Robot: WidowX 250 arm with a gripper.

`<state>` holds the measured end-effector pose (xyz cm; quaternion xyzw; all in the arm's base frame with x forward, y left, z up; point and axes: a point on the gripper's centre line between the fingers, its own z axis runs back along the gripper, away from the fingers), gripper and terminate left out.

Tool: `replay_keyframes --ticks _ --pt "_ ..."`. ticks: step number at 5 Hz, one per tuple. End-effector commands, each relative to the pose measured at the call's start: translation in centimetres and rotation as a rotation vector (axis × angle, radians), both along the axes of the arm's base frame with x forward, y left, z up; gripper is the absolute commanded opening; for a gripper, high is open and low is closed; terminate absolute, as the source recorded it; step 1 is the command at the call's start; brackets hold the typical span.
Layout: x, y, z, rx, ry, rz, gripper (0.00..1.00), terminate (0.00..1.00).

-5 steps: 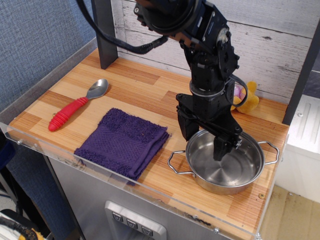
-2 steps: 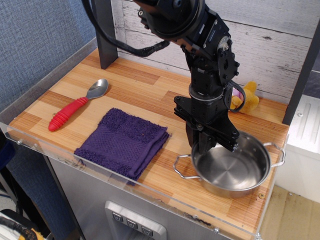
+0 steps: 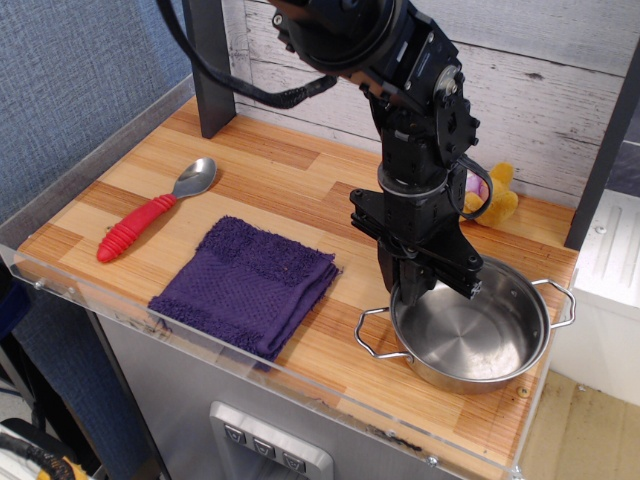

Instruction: Move the pot to the left of the stuffed animal.

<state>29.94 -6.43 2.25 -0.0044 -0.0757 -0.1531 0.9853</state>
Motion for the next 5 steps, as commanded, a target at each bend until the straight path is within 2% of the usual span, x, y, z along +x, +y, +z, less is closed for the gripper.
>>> replay_keyframes --ticks 1,3,5 --pt "0.1 0.2 4.8 -0.033 -0.095 -0.004 0.0 0.0" --pt "1.4 4.4 8.2 -0.054 -0.142 0.095 0.0 0.0" --pt "3.8 10.6 7.9 -0.06 -0.137 0.244 0.0 0.0"
